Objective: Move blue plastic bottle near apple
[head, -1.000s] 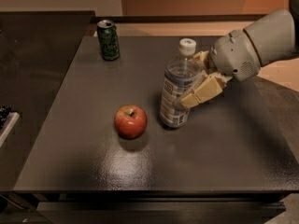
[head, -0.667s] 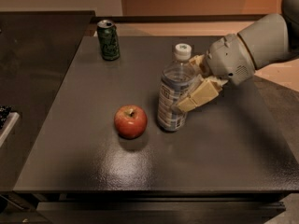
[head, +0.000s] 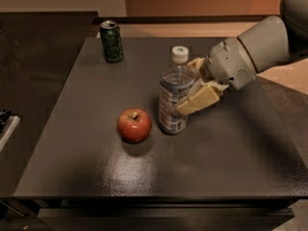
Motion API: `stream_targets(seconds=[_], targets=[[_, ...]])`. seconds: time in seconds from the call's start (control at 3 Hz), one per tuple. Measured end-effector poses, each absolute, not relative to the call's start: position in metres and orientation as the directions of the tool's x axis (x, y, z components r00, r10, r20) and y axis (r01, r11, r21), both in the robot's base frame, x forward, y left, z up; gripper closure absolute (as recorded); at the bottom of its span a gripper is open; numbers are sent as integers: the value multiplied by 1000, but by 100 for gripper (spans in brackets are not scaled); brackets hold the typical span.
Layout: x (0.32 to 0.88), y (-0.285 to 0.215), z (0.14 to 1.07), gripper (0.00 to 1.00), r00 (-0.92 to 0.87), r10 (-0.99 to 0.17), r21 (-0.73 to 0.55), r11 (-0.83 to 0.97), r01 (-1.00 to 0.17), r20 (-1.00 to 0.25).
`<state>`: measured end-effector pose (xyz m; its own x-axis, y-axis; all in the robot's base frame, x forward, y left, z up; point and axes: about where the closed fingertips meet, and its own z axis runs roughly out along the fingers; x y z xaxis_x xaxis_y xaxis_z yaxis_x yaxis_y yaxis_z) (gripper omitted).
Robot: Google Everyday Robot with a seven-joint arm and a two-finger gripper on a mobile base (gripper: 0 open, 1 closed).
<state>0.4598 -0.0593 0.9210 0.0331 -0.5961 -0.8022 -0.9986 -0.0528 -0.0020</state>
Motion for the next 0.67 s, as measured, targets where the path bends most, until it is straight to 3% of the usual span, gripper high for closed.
stream_targets(seconds=[0.33, 0.67], targets=[[459, -57, 921, 0, 35, -596, -3, -56, -998, -802], [459, -57, 921, 0, 36, -596, -3, -56, -998, -802]])
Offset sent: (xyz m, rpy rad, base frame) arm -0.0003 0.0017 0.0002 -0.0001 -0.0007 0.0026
